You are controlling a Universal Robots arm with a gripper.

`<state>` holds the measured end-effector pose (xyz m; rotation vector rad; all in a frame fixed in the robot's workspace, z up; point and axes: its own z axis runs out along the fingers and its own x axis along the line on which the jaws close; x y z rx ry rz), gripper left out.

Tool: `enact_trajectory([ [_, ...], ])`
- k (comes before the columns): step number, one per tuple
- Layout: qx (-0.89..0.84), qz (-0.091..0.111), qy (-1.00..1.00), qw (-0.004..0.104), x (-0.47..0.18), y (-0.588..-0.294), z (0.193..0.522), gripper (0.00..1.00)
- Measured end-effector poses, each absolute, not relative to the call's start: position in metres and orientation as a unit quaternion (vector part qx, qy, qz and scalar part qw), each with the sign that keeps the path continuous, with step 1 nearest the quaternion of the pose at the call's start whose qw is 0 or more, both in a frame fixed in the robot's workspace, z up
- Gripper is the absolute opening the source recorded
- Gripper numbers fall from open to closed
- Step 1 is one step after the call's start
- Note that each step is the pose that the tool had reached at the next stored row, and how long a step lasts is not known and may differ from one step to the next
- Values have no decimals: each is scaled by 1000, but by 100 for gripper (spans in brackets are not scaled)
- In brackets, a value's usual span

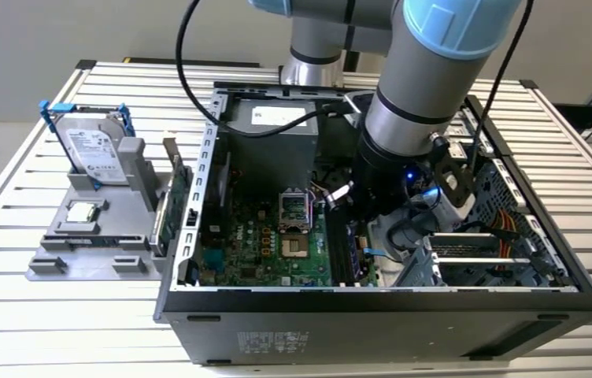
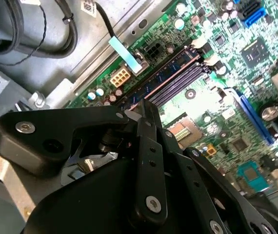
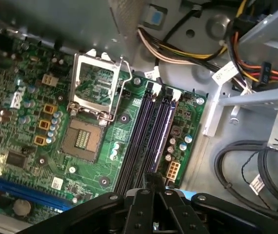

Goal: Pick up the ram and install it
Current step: 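Press down the ram until it locks into place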

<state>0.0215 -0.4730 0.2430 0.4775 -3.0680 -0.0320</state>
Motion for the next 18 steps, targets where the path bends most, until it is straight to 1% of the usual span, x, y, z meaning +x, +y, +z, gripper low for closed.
enact_trajectory([
  [18,277,-8,-961,19,21,-473,243,0],
])
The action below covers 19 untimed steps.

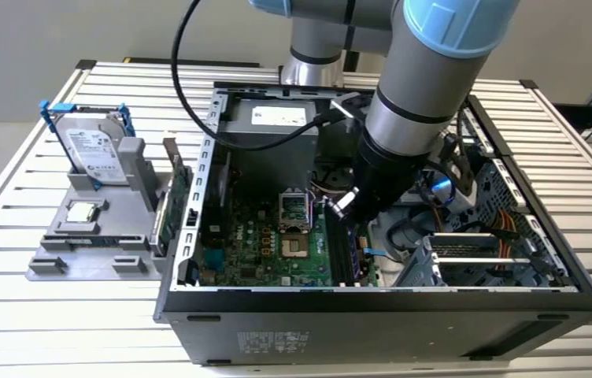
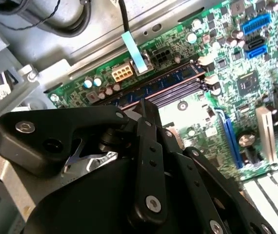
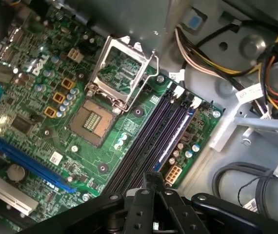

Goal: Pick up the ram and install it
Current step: 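Press down the ram until it locks into place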

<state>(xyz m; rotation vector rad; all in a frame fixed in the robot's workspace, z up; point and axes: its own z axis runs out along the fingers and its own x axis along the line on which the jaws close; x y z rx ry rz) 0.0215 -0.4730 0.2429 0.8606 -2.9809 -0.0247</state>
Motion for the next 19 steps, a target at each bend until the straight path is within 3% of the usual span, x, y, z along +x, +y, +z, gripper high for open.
enact_trajectory([
  [19,415,-5,-910,20,22,-473,243,0],
])
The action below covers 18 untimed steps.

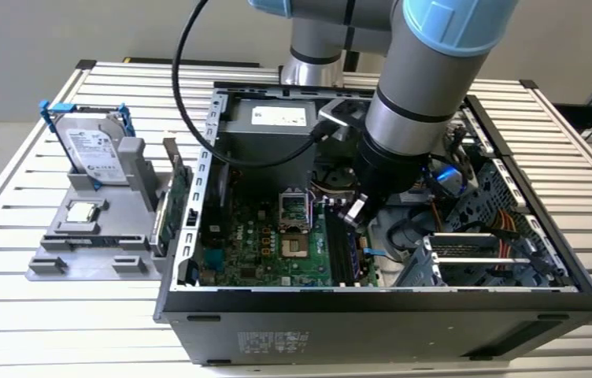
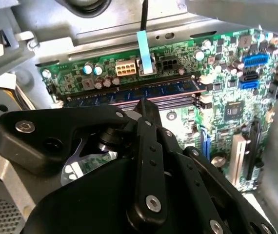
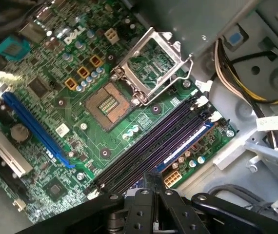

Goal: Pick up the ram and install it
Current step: 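Press down the ram until it locks into place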

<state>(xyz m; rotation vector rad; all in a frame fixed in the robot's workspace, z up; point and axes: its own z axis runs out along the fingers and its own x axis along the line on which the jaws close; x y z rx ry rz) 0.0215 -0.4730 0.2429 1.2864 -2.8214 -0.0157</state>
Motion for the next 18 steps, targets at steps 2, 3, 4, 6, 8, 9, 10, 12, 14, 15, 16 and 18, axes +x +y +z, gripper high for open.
enact_trajectory([
  [2,430,-5,-903,20,22,-473,243,0],
  [3,437,-5,-899,20,21,-473,243,0],
  [4,445,-4,-895,21,22,-473,243,0],
  [6,459,-4,-888,21,21,-473,243,0],
  [8,473,-4,-881,21,22,-473,243,0],
  [9,480,-4,-877,21,22,-473,243,0],
  [10,487,-3,-873,21,21,-473,243,0],
  [12,500,-3,-866,21,21,-473,243,0],
  [14,513,-3,-858,21,21,-473,243,0],
  [15,520,-3,-854,21,22,-473,243,0],
  [16,526,-2,-850,21,22,-473,243,0],
  [18,539,-2,-842,21,22,-473,243,0],
])
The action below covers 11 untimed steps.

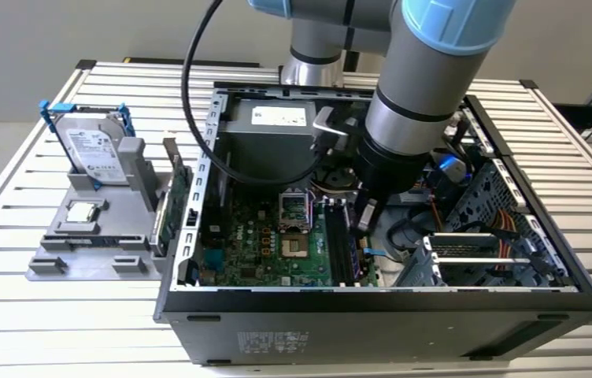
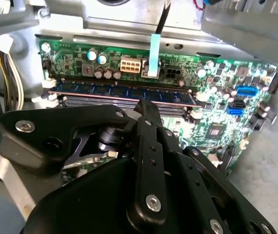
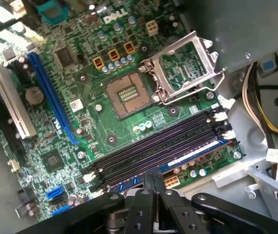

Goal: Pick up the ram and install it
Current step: 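Press down the ram until it locks into place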

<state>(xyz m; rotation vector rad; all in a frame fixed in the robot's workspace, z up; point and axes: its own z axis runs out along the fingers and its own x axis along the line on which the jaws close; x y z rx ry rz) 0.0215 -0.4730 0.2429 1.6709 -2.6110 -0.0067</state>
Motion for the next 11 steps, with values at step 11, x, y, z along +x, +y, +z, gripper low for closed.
enact_trajectory([
  [11,607,-1,-794,21,22,-473,243,0],
])
